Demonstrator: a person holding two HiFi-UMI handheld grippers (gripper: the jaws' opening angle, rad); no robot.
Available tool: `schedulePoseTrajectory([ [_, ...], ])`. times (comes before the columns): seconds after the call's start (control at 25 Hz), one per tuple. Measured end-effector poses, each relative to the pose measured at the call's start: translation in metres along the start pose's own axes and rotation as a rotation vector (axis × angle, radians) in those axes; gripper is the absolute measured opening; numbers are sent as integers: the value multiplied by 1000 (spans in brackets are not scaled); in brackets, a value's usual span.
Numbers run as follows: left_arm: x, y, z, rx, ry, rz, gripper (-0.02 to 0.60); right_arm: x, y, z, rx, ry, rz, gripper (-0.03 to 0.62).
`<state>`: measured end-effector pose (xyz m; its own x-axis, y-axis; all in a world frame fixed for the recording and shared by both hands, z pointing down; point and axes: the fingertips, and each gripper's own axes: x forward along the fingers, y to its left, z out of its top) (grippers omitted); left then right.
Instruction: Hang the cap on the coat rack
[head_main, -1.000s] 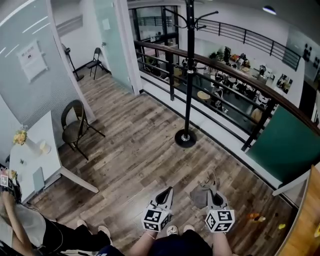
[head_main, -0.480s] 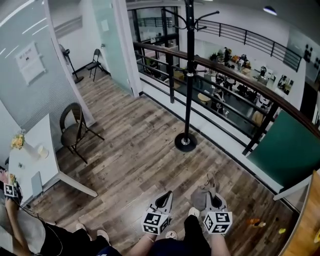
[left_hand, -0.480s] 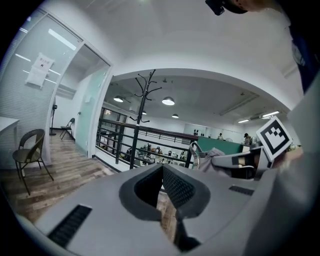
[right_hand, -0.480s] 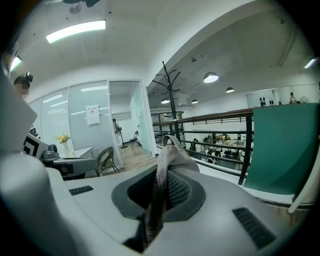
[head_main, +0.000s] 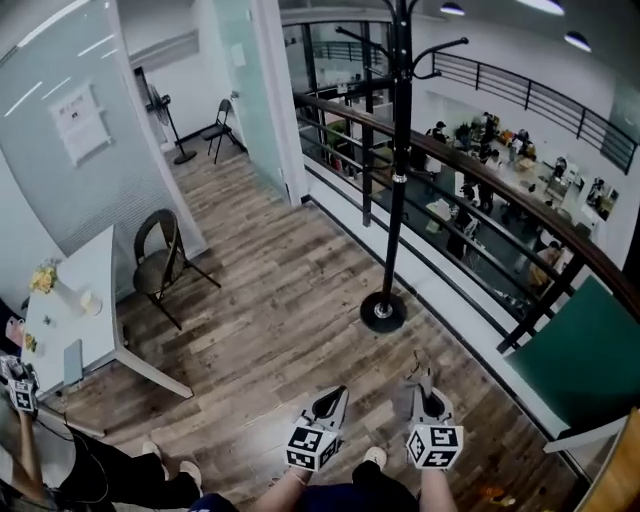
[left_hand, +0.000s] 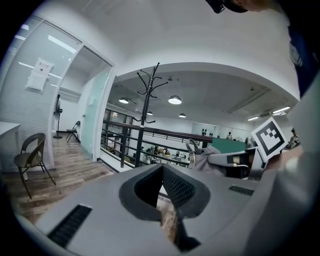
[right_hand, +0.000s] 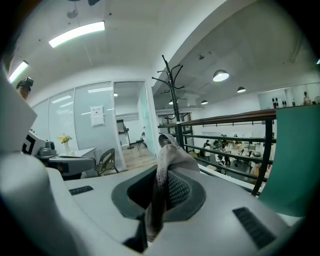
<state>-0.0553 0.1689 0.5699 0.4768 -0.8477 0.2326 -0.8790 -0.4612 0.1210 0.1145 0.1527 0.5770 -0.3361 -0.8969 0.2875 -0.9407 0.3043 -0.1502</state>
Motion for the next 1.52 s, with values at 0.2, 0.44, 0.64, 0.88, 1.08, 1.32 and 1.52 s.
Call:
schedulePoseTrajectory([
  [0.2,51,-11,12,-28,-15,15,3,36,-33,15,-30,11,53,21],
  [0.44,103,-13,20,-10,-36,56,3,63,-71,18,-52,38,79,21],
  [0.64,120,-12,26,-4,-34,53,3,75,-85,16,-49,60,77,21],
  [0.88,134,1,11,-44,4,78,3,92,-97,21,-33,53,74,21],
  [1.08,170,19,15,-56,4,47,3,118,-103,21,-33,62,49,21],
  [1.32,230,56,40,-31,-7,-25,3,172,-118,40,-14,61,-27,21],
  [1.52,279,93,61,-11,-9,-93,3,224,-123,69,-11,30,-89,21],
])
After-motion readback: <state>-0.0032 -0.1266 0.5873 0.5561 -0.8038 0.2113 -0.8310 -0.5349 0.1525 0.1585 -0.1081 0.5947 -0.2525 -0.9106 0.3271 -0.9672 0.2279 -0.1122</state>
